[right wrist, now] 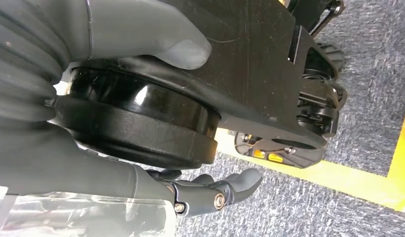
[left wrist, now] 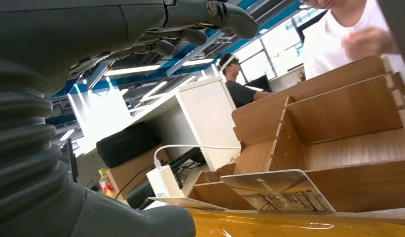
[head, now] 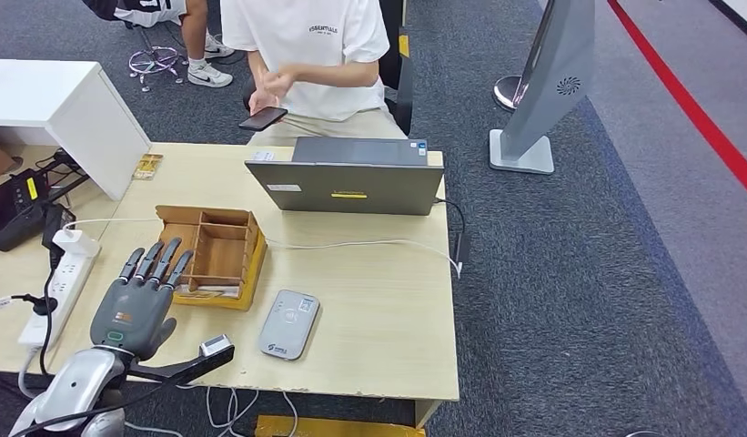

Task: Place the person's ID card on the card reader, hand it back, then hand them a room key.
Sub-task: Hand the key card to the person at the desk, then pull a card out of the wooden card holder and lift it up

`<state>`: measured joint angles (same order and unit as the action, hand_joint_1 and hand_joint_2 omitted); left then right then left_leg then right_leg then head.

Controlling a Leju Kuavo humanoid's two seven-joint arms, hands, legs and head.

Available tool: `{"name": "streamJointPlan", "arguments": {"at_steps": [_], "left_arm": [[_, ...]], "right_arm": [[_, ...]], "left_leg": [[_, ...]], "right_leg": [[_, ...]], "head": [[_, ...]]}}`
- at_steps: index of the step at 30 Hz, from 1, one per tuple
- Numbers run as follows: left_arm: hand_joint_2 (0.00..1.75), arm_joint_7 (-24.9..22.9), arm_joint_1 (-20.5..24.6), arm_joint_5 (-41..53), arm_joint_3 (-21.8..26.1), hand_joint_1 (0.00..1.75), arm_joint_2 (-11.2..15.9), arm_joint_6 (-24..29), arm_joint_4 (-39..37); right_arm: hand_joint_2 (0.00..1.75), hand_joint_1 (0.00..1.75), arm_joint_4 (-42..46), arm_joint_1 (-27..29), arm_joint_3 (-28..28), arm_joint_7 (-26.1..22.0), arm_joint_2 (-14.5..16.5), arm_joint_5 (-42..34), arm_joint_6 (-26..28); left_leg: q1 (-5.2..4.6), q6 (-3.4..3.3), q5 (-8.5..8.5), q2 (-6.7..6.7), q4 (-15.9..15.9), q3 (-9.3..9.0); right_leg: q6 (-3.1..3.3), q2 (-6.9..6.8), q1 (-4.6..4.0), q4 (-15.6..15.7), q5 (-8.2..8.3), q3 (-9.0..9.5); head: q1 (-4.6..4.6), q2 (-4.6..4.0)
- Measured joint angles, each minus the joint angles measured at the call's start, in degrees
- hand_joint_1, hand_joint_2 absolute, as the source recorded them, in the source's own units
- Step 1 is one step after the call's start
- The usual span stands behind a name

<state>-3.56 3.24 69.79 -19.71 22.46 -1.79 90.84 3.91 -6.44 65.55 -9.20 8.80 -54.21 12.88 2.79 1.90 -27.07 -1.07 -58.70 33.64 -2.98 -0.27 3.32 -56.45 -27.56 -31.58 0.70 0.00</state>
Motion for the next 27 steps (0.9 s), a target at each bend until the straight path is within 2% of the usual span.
{"name": "streamJointPlan", "arguments": {"at_steps": [26, 27], "left_arm": [[1.75, -0.7, 1.53, 3.26, 0.11, 0.0, -6.34, 1.82, -9.11], [1.75, -0.7, 1.61, 3.28, 0.11, 0.44, -6.5, 1.82, -9.34]], "right_arm": [[1.75, 0.0, 1.1, -0.13, 1.58, 0.48, 0.11, 0.37, 1.18], [1.75, 0.0, 1.12, -0.13, 1.68, 0.49, 0.11, 0.4, 1.32]], "left_leg": [[0.0, 0.0, 0.0, -0.01, 0.0, 0.0], [0.0, 0.0, 0.0, -0.01, 0.0, 0.0]], "right_leg": [[0.0, 0.02, 0.0, 0.01, 0.01, 0.0], [0.0, 0.02, 0.0, 0.01, 0.01, 0.0]], "head": [[-0.01, 0.0], [-0.01, 0.0]]}}
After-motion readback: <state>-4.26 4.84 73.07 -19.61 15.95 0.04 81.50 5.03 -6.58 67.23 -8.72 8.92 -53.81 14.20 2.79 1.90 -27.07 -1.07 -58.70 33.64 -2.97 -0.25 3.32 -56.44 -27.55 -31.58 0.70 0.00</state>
